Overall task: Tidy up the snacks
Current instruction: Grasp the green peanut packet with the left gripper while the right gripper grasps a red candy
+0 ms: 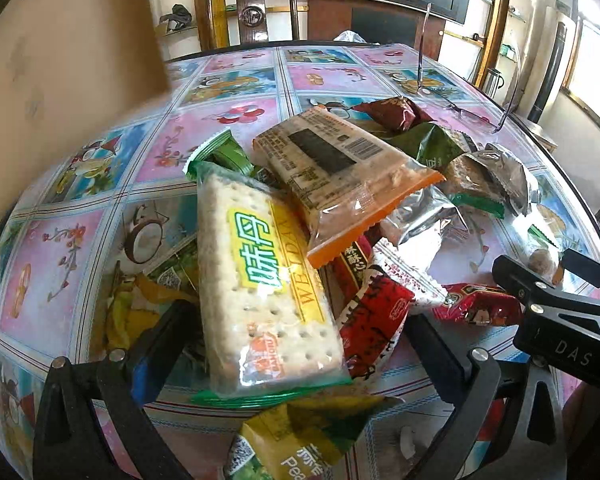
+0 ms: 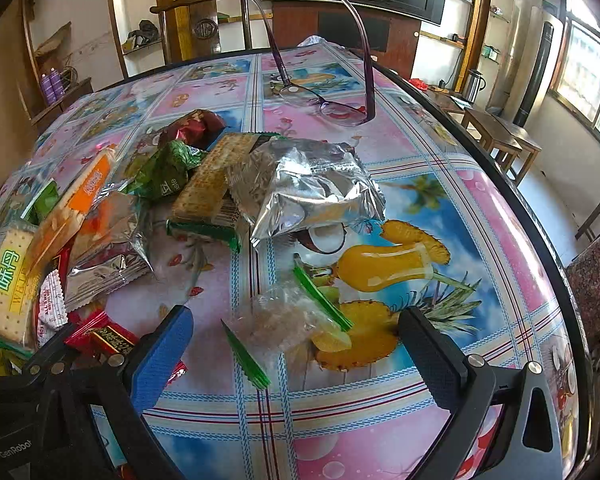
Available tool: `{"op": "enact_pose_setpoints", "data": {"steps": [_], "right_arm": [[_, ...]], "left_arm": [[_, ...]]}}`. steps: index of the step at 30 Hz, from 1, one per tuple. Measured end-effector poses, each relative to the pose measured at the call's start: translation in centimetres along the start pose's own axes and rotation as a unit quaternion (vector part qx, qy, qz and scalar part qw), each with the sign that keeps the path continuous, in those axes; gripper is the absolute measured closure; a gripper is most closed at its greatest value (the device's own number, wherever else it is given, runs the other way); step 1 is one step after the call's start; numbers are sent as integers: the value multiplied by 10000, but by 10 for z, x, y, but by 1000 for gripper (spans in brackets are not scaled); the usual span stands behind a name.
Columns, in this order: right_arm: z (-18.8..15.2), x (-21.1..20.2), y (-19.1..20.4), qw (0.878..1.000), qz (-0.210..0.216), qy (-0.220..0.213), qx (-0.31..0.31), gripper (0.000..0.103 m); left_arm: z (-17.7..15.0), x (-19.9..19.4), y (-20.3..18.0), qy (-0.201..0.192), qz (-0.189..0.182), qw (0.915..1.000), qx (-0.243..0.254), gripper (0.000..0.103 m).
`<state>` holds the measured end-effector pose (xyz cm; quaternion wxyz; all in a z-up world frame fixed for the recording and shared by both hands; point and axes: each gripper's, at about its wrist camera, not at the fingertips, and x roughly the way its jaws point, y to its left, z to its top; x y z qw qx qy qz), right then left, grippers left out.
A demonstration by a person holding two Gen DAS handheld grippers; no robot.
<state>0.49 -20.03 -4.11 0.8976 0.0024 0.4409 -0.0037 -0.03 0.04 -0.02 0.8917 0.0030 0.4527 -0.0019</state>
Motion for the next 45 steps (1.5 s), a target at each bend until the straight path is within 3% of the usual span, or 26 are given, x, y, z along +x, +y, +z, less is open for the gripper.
{"op": "enact_pose_setpoints", "data": {"steps": [18, 23, 31, 35, 39, 40, 42, 45], "right_arm": [[-1, -1, 0, 10000, 48, 0, -74, 1], [-3, -3, -4, 9975, 441, 26, -552, 1], [-3, -7, -12, 9971, 687, -36, -339, 1], [-3, -10, -19, 9937, 1113, -57, -118, 1], [-4, -13, -16, 9917, 1269, -9, -202, 1], [-4, -14, -14, 9907, 1340, -12, -217, 1], [-5, -15, -15, 9896, 1430, -25, -162, 1], [-6, -19, -17, 9862, 1653, -60, -99, 1]], "left_arm": [[0, 0, 0, 3, 0, 10000, 0, 0], [0, 0, 0, 3, -1, 10000, 0, 0], [0, 0, -1, 5, 15, 10000, -21, 0], [0, 0, -2, 39, 20, 10000, -3, 0], [-4, -3, 0, 370, -160, 9990, 173, 0], [-8, -9, -1, 409, -353, 9983, 200, 0], [-13, -27, 5, 268, -585, 9976, 255, 0], [-20, -53, 7, -29, -617, 9963, 599, 3]]}}
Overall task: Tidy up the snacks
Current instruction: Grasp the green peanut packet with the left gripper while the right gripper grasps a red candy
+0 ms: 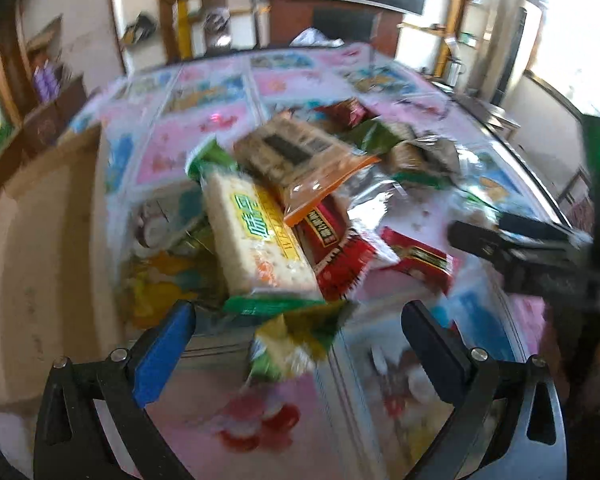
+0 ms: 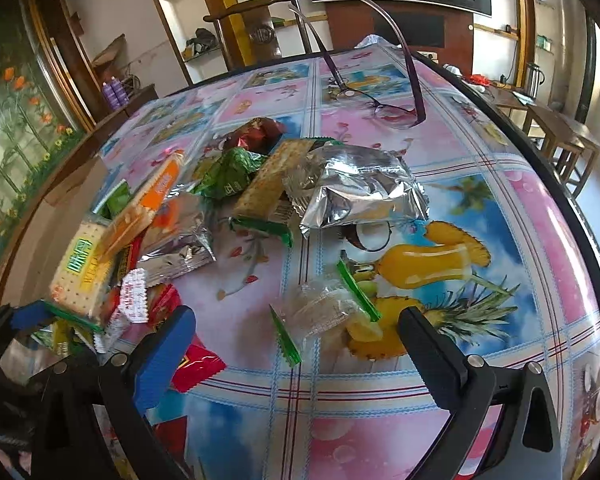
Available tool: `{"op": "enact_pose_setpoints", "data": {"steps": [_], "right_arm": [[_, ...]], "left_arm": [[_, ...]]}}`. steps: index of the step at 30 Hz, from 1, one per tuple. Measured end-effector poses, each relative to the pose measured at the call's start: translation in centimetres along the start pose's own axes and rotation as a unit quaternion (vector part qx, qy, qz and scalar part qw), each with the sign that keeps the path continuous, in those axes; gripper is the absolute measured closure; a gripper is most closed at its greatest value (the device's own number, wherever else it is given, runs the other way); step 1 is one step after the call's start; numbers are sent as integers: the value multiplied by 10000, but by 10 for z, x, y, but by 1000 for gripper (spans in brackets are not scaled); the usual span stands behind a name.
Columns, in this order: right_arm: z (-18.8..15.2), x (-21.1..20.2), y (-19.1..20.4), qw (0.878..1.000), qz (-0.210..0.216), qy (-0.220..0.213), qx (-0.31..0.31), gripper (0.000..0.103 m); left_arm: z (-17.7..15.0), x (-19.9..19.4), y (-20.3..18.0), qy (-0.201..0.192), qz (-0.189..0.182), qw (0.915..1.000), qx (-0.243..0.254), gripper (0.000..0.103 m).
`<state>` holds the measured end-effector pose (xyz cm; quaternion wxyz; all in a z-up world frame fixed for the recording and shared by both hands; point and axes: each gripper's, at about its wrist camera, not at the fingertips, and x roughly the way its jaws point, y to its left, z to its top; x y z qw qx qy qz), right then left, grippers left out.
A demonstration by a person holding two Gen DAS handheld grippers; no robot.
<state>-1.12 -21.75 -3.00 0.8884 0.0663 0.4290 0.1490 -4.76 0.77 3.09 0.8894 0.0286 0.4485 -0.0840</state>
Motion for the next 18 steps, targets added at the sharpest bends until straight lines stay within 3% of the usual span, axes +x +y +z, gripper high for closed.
{"op": "enact_pose_setpoints", "data": {"steps": [2, 4, 6, 11, 15, 18], "right_arm": [[-2, -11, 2, 9996, 133, -243, 3, 1], [-3, -24, 4, 9982, 154, -587, -17, 1], [-6, -37, 4, 9951, 245, -956, 45, 1], [-5, -45, -3, 9916, 560, -1145, 237, 0], [-3, -48, -1, 9914, 632, -1139, 156, 0], [-4, -44, 5, 9929, 658, -987, 18, 0]], "left_arm": [[-2, -7, 2, -45, -70, 9999, 141, 16], [-3, -5, 10, 83, -202, 9997, 118, 40], [-5, 0, 16, 250, -349, 9991, 30, 53], [-7, 8, 14, 305, -330, 9986, 272, 53], [-10, 15, 4, 375, -577, 9970, 353, 54], [-13, 14, -7, 355, -531, 9964, 553, 73]]}}
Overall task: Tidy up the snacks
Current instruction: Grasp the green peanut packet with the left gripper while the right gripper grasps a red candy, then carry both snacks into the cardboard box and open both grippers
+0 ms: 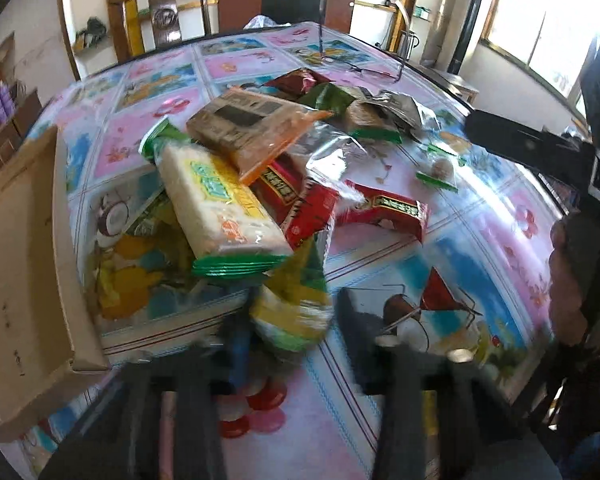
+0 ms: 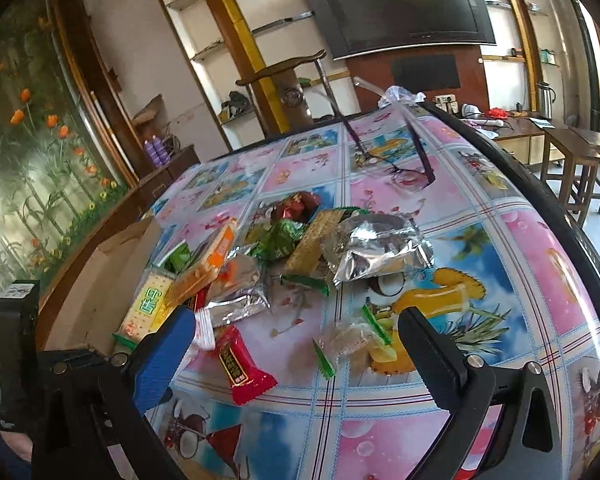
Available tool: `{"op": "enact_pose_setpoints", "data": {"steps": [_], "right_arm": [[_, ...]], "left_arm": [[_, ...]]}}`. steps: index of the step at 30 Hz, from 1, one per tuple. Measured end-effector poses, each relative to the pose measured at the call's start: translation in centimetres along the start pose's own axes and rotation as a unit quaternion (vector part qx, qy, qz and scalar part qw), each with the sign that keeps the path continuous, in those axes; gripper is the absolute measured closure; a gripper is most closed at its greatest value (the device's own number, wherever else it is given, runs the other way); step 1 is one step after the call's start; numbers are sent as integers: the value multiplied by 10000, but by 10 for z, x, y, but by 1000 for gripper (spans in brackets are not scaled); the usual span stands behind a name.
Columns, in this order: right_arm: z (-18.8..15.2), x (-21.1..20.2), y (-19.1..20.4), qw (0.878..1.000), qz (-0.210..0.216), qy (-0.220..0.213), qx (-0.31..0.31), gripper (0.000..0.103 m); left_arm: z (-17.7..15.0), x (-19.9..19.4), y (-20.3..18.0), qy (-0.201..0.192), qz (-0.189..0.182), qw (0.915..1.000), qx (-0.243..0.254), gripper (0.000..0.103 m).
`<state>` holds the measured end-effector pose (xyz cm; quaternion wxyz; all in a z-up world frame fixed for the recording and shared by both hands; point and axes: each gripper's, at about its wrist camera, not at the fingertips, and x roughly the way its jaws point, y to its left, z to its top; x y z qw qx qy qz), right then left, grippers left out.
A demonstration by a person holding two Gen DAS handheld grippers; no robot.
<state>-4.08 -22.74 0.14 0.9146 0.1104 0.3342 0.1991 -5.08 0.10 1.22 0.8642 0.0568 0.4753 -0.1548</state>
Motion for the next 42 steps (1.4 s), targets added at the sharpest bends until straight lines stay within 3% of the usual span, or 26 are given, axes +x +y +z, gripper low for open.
{"op": "enact_pose_setpoints", "data": {"steps": [10, 13, 17, 20, 22, 24, 26, 28, 30, 32, 34, 40, 42], "right_arm": [[-8, 16, 9, 9973, 520, 498, -121, 3], [-10, 20, -2, 9968, 507, 575, 238, 3], [-14, 15, -25, 9867, 868, 394, 1317, 3], [-10, 2, -27, 9856, 739, 58, 1522, 3], [-4, -2, -27, 9802, 1001, 166, 1702, 3], [6, -2, -17, 9832, 1083, 381, 1422, 5], [14, 3, 4, 9929, 719, 770, 547, 5], [14, 13, 19, 9938, 288, 1061, -136, 5], [11, 26, 27, 9899, 144, 1290, -576, 15], [6, 40, 33, 9834, 9, 1596, -868, 39], [-1, 48, 35, 9793, 69, 1716, -1072, 44], [-11, 60, 50, 9734, 8, 1703, -1531, 44], [-17, 64, 55, 9689, -156, 1806, -1685, 63]], "left_arm": [[-6, -12, 24, -160, -125, 9991, -382, 74], [-8, -20, 29, -252, -203, 9986, -410, 74], [-10, -29, 34, -370, -275, 9979, -462, 74], [-11, -34, 40, -435, -341, 9970, -545, 74], [-13, -38, 44, -485, -370, 9964, -588, 74], [-14, -41, 47, -517, -392, 9960, -622, 74], [-15, -44, 52, -548, -423, 9953, -673, 74], [-17, -46, 56, -584, -431, 9947, -723, 74], [-18, -48, 60, -614, -435, 9942, -768, 74], [-19, -49, 64, -631, -447, 9936, -825, 74], [-20, -50, 68, -632, -450, 9930, -888, 74], [-22, -54, 69, -669, -429, 9927, -905, 74], [-23, -54, 70, -669, -426, 9927, -907, 74]]}}
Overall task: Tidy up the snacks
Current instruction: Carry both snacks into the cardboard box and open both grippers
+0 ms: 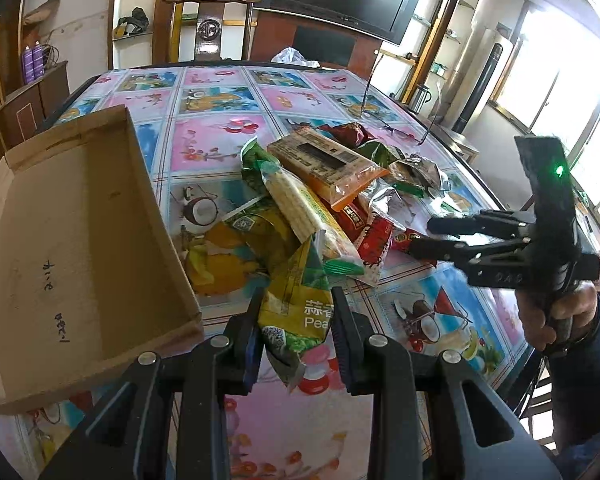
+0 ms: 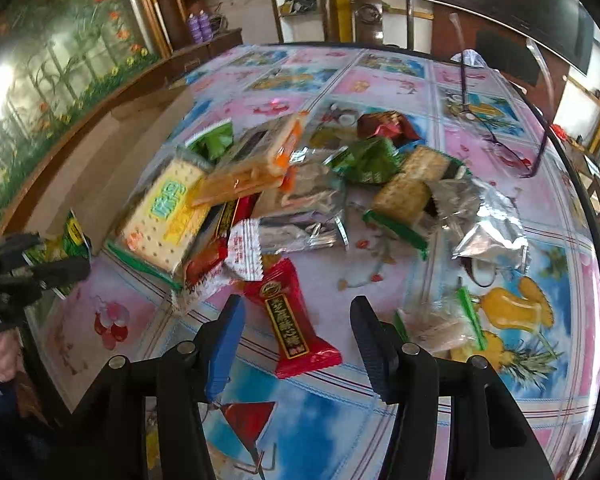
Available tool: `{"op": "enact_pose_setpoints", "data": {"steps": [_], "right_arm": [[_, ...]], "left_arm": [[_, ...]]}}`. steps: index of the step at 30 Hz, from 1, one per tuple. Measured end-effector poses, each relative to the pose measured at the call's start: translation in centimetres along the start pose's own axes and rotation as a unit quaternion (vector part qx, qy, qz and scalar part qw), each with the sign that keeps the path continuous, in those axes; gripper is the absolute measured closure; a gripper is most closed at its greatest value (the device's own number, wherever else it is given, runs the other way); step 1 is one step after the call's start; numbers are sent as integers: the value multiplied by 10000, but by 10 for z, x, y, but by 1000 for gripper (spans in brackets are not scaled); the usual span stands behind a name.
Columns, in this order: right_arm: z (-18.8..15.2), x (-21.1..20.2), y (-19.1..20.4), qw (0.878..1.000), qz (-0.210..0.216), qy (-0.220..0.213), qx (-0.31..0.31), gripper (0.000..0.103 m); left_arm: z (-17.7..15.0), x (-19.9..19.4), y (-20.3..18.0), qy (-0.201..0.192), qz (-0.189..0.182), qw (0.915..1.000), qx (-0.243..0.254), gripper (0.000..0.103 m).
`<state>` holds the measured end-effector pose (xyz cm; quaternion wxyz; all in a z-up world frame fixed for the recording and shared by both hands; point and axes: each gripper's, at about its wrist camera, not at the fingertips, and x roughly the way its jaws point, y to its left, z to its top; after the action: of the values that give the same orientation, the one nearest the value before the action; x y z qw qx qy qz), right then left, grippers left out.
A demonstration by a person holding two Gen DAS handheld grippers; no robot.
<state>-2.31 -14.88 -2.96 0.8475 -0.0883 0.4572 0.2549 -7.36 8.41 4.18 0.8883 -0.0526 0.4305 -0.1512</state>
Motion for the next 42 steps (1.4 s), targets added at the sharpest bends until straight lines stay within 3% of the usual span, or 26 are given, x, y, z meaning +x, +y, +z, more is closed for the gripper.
{"op": "enact_pose_setpoints", "data": {"steps": [1, 10, 20, 33, 42], "right_arm": [[-1, 1, 2, 10000, -24, 72, -23, 80], [-9, -30, -1, 9991, 7, -340, 262, 83], [29, -38, 23, 9933, 895, -467, 559, 83], [126, -5, 119, 9885, 1491, -229, 109, 83], [215, 66, 175, 9871, 1586, 31, 211, 82]], "left_arm": [[0, 0, 0, -3, -4, 10000, 3, 74], [2, -6, 5, -81, 17, 10000, -44, 74], [12, -35, 41, -378, 282, 9980, -417, 74], [58, -69, 133, -555, 921, 9905, -854, 73], [104, -42, 214, -275, 1219, 9817, -1436, 73]]}}
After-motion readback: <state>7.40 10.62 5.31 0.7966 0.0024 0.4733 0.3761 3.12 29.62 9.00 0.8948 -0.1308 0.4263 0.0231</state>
